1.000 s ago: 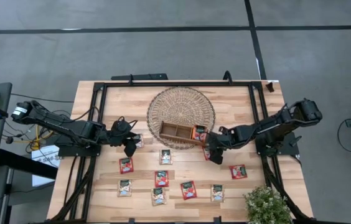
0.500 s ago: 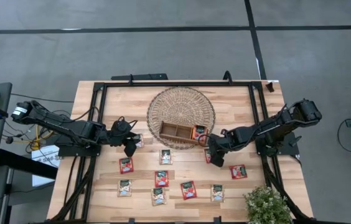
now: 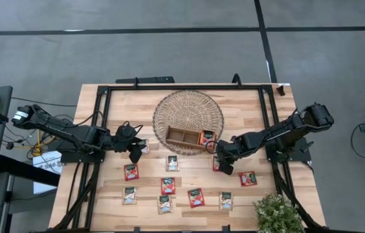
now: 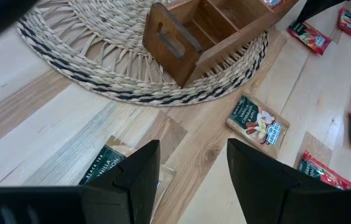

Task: Pick & Place Tea
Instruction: Put the red tea bag into the middle section of the wooden organizer

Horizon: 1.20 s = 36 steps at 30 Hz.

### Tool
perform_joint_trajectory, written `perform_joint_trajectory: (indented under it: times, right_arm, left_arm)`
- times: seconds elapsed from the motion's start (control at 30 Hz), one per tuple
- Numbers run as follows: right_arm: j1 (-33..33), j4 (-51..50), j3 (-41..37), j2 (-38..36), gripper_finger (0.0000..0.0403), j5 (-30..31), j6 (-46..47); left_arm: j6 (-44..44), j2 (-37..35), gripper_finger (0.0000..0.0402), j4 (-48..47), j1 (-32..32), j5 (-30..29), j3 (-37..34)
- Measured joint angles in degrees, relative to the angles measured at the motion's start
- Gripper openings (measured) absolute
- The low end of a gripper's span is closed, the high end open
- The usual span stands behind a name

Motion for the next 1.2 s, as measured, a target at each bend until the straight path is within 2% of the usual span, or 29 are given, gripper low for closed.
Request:
perform_joint_trajectory:
  times: [0.17,0.27,0.63,1.0,1.2]
  right_arm:
    - [0.83,-0.96,0.26,-0.85,0.0,0.0,1.18]
    - [1.53,-4.93,1.33,-1.71,0.0,-0.33,1.28]
    - [4.51,-13.31,8.99,-2.73,0.0,4.62,1.21]
    - [6.38,-23.92,24.04,-2.8,0.0,7.8,-2.35]
    - [5.38,-26.49,33.36,-2.84,0.0,13.69,-7.1]
  left_arm:
    - [0.0,0.0,0.0179,0.01,0.0,0.05,0.0]
    - [0.0,0.0,0.0179,0.0,0.0,0.07,0.0]
    - [0.13,-0.02,0.0179,0.02,0.02,0.04,0.0]
    - [0.11,-0.02,0.0179,0.02,0.01,0.04,0.0]
    - [0.1,-0.02,0.0179,0.03,0.0,0.02,0.0]
